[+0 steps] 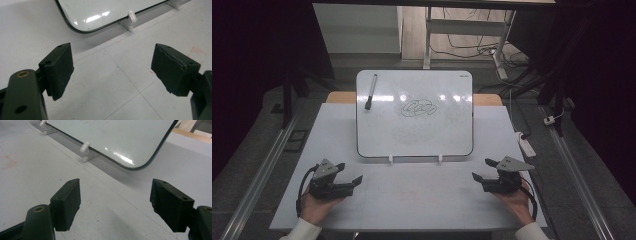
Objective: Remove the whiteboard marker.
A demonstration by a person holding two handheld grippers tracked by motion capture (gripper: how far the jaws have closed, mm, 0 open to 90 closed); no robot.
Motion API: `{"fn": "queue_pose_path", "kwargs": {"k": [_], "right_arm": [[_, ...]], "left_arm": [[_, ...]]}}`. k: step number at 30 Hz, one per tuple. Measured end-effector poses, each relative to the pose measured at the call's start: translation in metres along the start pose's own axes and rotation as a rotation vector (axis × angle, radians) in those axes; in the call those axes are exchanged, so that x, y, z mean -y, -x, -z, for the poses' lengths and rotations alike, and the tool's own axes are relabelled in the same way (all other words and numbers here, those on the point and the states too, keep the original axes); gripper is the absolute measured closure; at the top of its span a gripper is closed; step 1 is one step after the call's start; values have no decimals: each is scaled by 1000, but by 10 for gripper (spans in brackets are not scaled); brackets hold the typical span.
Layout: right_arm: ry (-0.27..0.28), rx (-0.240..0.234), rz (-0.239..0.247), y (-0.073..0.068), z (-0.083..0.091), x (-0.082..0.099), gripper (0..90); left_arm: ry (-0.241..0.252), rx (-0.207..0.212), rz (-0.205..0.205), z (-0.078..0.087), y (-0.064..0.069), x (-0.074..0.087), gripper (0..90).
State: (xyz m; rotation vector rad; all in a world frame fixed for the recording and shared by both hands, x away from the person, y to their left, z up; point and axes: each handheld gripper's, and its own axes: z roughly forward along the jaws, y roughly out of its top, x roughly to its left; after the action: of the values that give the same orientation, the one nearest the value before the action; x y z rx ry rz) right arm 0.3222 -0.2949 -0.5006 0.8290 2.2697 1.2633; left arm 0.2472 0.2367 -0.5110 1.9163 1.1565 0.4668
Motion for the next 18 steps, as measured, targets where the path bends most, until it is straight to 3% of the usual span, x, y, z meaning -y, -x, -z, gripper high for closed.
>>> {"fn": "queue_pose_path", "kwargs": {"k": [18], "right_arm": [[8,4,11,-3,-1,-1,263]], "left_arm": [[0,-11,-7,2,1,-5,204]]}}
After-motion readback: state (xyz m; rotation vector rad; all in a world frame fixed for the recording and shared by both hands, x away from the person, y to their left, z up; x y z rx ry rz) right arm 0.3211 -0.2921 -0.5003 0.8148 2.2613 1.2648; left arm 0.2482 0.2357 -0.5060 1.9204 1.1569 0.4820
